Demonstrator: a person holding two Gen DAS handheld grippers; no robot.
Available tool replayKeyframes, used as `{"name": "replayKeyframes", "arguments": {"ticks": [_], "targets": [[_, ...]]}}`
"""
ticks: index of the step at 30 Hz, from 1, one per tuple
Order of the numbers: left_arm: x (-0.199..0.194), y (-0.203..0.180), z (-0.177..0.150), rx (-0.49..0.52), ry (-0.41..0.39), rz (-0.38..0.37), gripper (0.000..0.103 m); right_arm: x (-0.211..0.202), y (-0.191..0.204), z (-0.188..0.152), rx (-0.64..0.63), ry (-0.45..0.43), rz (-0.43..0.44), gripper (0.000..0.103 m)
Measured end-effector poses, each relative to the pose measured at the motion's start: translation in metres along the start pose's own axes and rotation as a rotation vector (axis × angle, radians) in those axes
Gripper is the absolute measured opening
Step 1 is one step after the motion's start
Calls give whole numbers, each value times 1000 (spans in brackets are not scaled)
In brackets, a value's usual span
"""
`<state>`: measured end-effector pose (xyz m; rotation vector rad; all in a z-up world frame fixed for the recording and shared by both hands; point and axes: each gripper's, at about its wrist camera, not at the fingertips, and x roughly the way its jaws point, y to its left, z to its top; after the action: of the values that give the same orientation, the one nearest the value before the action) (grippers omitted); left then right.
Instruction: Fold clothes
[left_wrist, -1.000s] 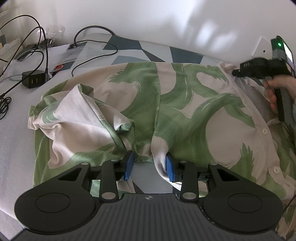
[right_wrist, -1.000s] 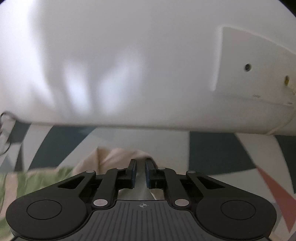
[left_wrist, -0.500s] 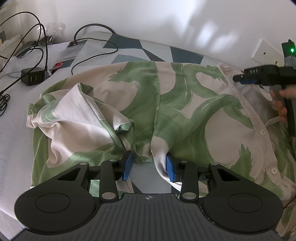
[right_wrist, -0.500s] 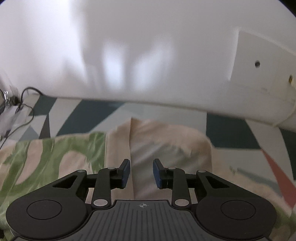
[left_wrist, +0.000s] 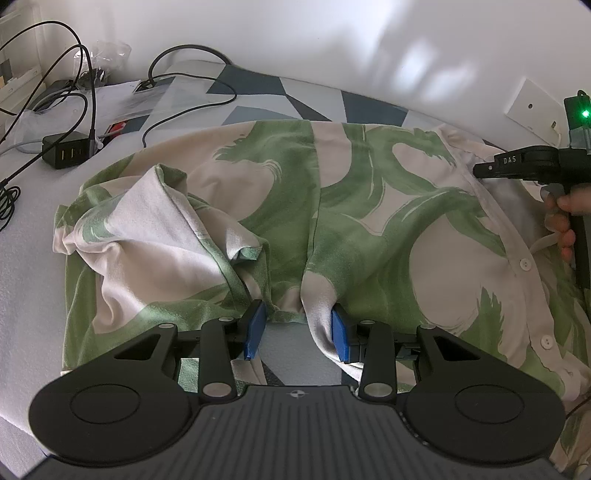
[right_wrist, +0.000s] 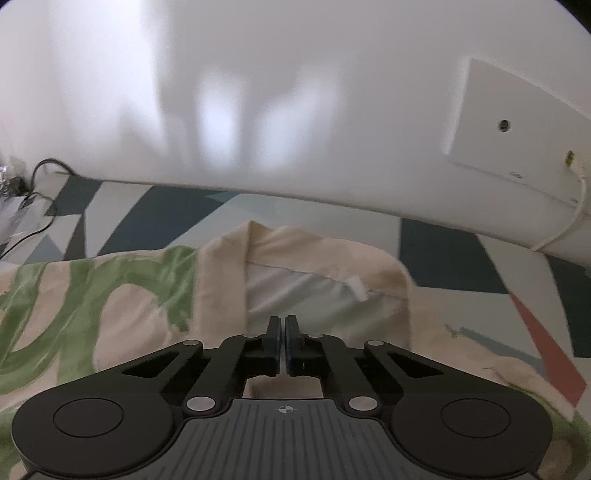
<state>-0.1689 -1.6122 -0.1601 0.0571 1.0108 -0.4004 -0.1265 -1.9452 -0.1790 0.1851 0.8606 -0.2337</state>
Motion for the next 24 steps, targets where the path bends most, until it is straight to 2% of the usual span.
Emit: {"name": "replayKeyframes", "arguments": {"ticks": [3, 5, 7, 10, 14, 17, 18, 24], "targets": [[0, -1, 0, 1, -1, 1, 39, -1, -9, 2, 42, -4, -16, 3], [0, -1, 0, 1, -1, 1, 39, -4, -11, 2, 47, -7, 4, 11], [0, 0, 0, 0, -2, -1, 39, -8, -5, 2, 7, -8, 35, 20], [0, 0, 0, 0, -3, -1, 39, -11, 9, 0, -60, -4, 49, 21], [0, 0, 0, 0, -2, -4, 39, -7, 18, 0, -82, 12, 67, 21], [0, 1, 0, -1, -2, -7, 39, -6, 21, -2, -96, 14, 60, 7], [0, 1, 0, -2, -2, -8, 39, -6, 21, -2, -96, 11, 55, 6], [0, 2, -1, 2, -4, -9, 39, 0, 6, 3, -48, -9, -15, 2]]}}
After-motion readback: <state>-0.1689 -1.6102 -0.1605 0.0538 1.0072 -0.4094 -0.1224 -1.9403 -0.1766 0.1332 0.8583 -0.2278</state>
